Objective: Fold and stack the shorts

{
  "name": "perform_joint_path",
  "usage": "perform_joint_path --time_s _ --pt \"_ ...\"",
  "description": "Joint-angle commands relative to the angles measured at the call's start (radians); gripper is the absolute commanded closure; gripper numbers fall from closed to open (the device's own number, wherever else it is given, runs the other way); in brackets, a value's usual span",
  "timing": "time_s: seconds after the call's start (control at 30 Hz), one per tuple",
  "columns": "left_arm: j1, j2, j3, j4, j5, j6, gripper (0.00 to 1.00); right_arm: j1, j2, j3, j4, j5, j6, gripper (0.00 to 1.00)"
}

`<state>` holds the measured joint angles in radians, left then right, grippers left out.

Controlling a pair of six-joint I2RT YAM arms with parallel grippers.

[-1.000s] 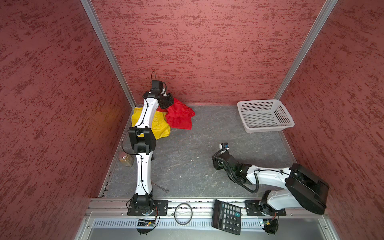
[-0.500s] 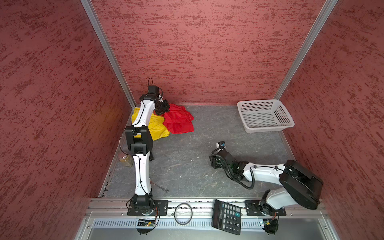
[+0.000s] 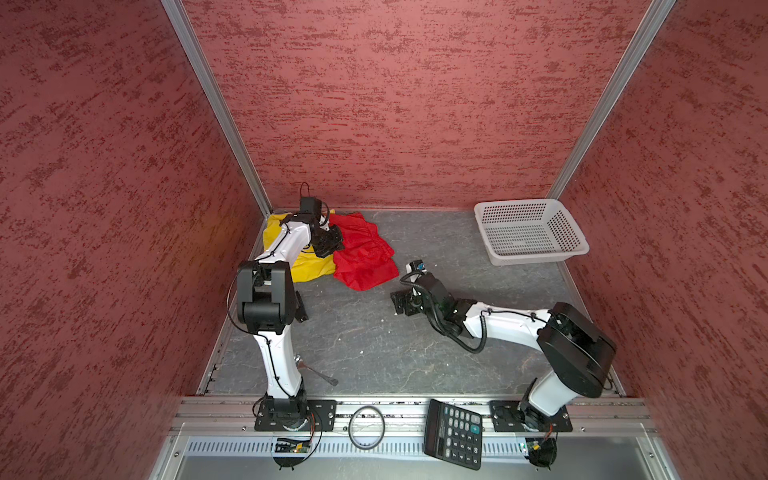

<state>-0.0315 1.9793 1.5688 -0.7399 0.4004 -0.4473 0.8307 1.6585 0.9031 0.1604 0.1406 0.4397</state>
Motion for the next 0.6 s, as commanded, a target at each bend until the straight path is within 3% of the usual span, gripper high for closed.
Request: perform_joint_path --time_s 0.0,0.1,0.27,0.37,0.47,0.57 --pt "-0.009 -0.045 -0.118 0.102 0.025 -0.048 1.00 -0.045 0.053 0.077 -0.005 -0.064 -0.001 0.09" --pt "-0.008 -0.073 -0.226 0.155 0.029 -0.066 0.94 -0.078 0.114 0.149 0.013 -0.148 0.035 0.09" --pt "-0.007 -0.089 -0.318 0.190 0.036 -0.088 0.55 -0.083 0.205 0.283 0.006 -0.194 0.027 0.08" --pt "-0.003 -0.119 -0.335 0.199 0.041 -0.097 0.38 -0.082 0.235 0.332 -0.007 -0.212 0.027 0.07" --pt "0.007 -0.170 -0.342 0.218 0.070 -0.117 0.28 -0.077 0.230 0.330 0.001 -0.201 0.006 0.05" --pt "0.029 -0.223 -0.351 0.257 0.133 -0.155 0.23 -0.049 0.214 0.308 -0.005 -0.118 -0.067 0.04"
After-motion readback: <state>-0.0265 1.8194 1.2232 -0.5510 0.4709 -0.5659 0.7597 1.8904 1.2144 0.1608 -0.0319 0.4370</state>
